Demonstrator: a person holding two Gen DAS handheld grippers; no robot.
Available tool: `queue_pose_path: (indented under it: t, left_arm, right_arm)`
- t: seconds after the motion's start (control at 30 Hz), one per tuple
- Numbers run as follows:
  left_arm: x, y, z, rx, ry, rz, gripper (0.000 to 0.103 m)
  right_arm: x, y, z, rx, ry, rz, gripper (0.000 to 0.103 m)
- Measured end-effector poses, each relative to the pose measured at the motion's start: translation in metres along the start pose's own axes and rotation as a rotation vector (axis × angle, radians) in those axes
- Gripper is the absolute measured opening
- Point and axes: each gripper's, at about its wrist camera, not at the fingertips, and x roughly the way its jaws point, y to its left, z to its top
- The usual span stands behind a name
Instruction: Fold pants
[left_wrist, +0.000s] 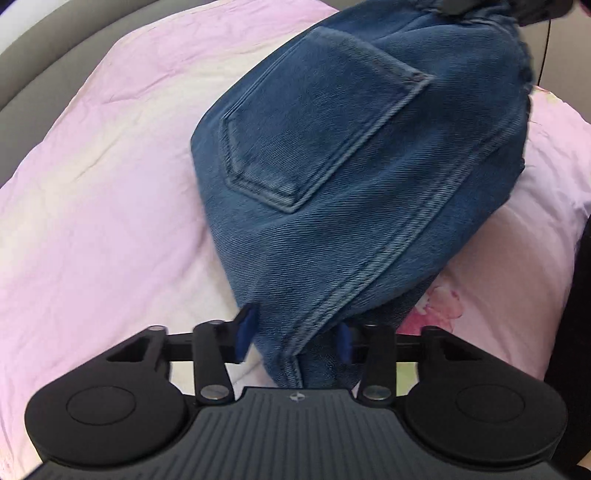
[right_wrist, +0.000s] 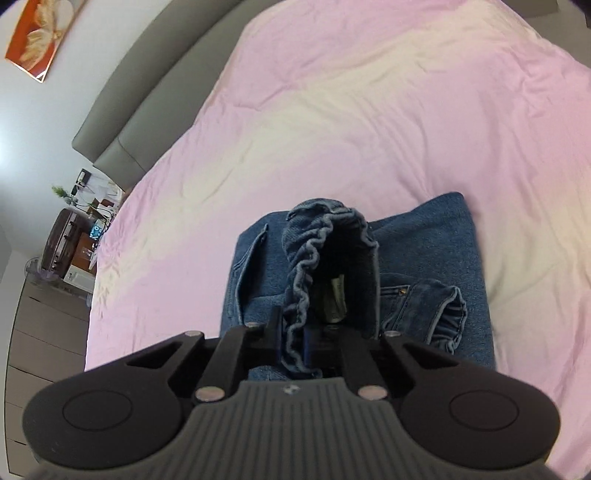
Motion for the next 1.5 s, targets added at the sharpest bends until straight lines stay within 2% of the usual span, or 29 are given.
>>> queue_pose_path:
  t: [0.1,0.27,0.37,0.43,0.53,0.6,0.7,0.77,0.83,0.9,0.97,1.07,1.2,1.27,1.4,1.5]
  left_arm:
    - [-0.004,0.008,-0.002,-0.022,0.022,0.002,0.035]
    - [-0.002,0.005,-0.001,0.009,0.049,0.019,0.033]
    - [-0.005,0.002,0.003,0.047,0.073,0.019,0.033]
    - [-0.008,0.004,0.006,0.06,0.107,0.006,0.032]
    - [-0.024,0.008,0.009,0.06,0.121,-0.016,0.028]
    - [-0.04,0.009,0.011,0.039,0.08,-0.032,0.028]
    - [-0.055,0.012,0.019,-0.077,0.002,-0.081,0.029]
    - [-0.048,0.01,0.022,-0.095,0.015,-0.038,0.029]
    - [-0.036,0.007,0.02,-0.115,0.052,-0.031,0.037]
    - [-0.023,0.009,0.018,-0.2,0.095,-0.05,0.04]
    - [-0.01,0.016,0.013,-0.267,0.156,-0.055,0.039]
    - [-0.004,0.018,0.005,-0.272,0.18,-0.038,0.039]
    - [-0.01,0.015,0.006,-0.262,0.174,-0.025,0.039]
    - [-0.023,0.016,0.007,-0.253,0.155,-0.029,0.039]
    - [-0.047,0.022,0.014,-0.265,0.104,-0.074,0.039]
    - [-0.052,0.019,0.03,-0.292,0.075,-0.102,0.039]
  right_arm:
    - [-0.007,-0.012,-0.028,0.045,-0.017,-0.031,0.005]
    - [0.0,-0.067,-0.072,0.201,-0.023,-0.042,0.004]
    - [0.009,-0.088,-0.093,0.218,-0.042,-0.078,0.004]
    - [0.024,-0.108,-0.103,0.282,-0.016,-0.088,0.004]
    - [0.036,-0.129,-0.108,0.338,-0.018,-0.089,0.007]
    - [0.036,-0.126,-0.105,0.307,-0.027,-0.086,0.007]
    - [0.034,-0.121,-0.107,0.27,-0.032,-0.093,0.008]
    - [0.032,-0.124,-0.108,0.296,-0.04,-0.073,0.008]
    - [0.027,-0.128,-0.109,0.303,-0.052,-0.048,0.009]
    - [0.025,-0.127,-0.11,0.29,-0.059,-0.047,0.011]
    - [0.026,-0.126,-0.112,0.288,-0.061,-0.044,0.015]
    - [0.026,-0.126,-0.111,0.254,-0.059,-0.062,0.019]
    - [0.031,-0.115,-0.105,0.187,-0.055,-0.108,0.022]
    - [0.024,-0.114,-0.103,0.178,-0.065,-0.104,0.035]
    - [0.003,-0.124,-0.096,0.212,-0.116,-0.099,0.047]
    - [0.0,-0.135,-0.086,0.261,-0.133,-0.059,0.055]
